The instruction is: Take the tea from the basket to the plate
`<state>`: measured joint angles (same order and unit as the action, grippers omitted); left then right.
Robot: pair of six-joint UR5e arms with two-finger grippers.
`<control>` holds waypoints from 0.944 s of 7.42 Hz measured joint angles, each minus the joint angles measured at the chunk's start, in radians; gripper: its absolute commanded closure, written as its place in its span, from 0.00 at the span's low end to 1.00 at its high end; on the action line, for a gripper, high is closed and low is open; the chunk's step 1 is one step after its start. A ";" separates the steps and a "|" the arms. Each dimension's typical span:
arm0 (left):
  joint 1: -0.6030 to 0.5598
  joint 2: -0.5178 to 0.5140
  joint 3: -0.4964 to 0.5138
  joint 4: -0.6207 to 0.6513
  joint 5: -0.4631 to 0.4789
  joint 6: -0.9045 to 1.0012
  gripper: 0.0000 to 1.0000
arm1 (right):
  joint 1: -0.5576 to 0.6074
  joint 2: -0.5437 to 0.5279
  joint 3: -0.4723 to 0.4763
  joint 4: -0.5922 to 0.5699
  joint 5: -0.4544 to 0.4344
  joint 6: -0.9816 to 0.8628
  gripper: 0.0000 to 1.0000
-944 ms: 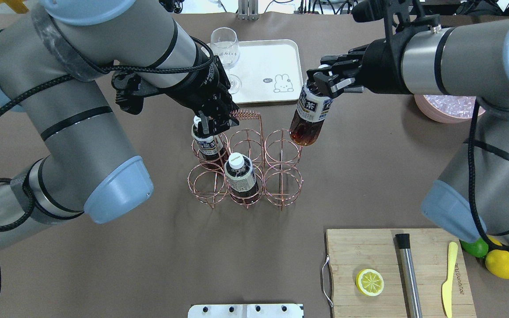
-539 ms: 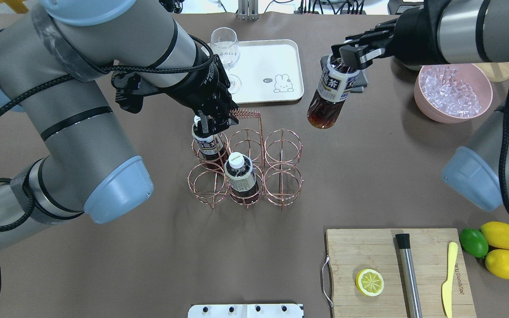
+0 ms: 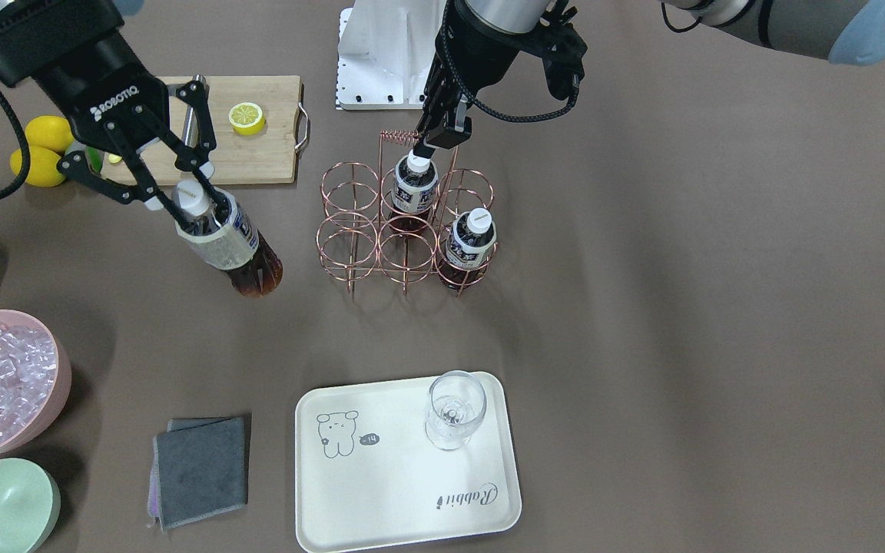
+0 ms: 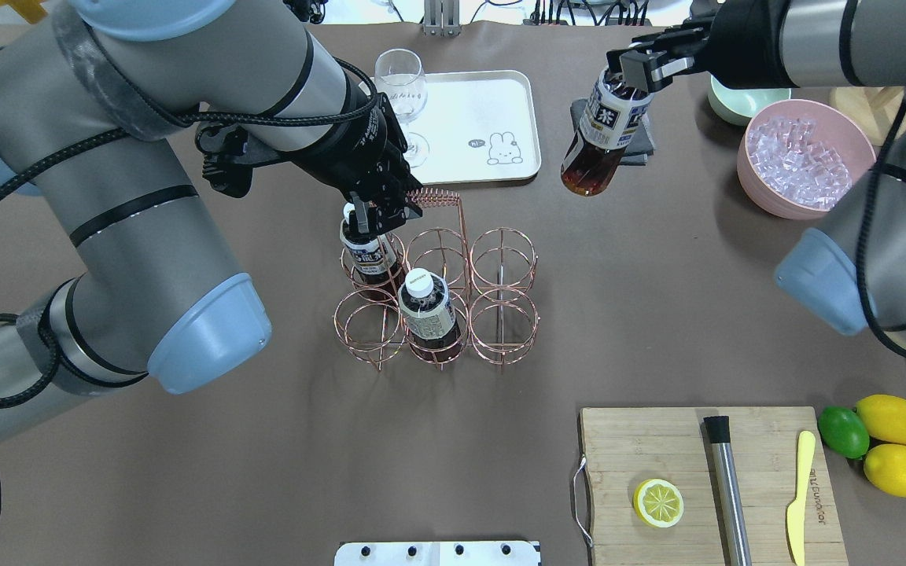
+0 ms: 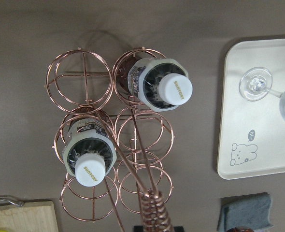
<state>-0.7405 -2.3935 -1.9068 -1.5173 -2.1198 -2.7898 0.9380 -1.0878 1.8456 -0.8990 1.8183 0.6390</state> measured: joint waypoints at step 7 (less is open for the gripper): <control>-0.248 0.035 0.002 0.078 -0.188 0.241 1.00 | -0.038 0.281 -0.482 0.223 -0.131 0.010 1.00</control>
<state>-0.9887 -2.3589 -1.9052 -1.4389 -2.3080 -2.5489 0.8996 -0.8070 1.3637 -0.6756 1.6871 0.6489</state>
